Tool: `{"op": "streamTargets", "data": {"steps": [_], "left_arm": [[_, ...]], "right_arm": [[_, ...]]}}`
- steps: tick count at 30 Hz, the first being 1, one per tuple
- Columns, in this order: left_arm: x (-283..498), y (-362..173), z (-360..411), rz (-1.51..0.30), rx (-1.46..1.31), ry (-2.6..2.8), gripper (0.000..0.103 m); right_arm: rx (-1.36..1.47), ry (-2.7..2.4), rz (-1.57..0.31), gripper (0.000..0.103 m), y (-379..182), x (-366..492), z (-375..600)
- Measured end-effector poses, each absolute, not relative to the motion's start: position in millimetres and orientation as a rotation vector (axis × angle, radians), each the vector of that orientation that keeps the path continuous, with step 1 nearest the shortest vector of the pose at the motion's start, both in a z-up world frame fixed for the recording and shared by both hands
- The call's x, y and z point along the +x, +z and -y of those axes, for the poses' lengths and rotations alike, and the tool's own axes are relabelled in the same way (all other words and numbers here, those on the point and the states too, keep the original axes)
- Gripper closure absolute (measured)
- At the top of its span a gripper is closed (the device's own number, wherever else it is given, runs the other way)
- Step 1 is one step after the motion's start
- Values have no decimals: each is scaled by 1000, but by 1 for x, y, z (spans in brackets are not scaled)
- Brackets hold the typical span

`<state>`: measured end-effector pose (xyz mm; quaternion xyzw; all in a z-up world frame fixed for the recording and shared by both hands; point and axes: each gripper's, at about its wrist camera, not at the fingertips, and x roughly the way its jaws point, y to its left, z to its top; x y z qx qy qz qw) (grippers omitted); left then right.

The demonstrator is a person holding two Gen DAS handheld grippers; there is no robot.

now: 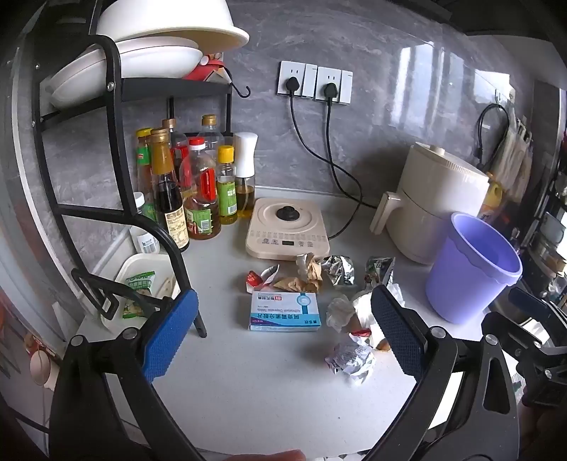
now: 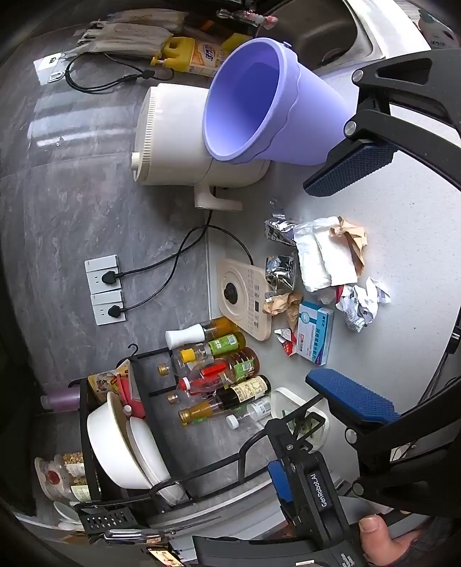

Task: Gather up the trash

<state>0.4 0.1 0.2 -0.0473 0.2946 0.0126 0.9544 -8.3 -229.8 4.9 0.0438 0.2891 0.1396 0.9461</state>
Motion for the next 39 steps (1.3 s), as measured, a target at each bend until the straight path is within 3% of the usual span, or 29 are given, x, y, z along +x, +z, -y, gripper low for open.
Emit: {"op": "streamTargets", "data": {"steps": [39], "left_arm": [[-11, 2, 5, -578, -94, 0, 6]], "right_arm": [[88, 283, -562, 8, 10, -18, 226]]}}
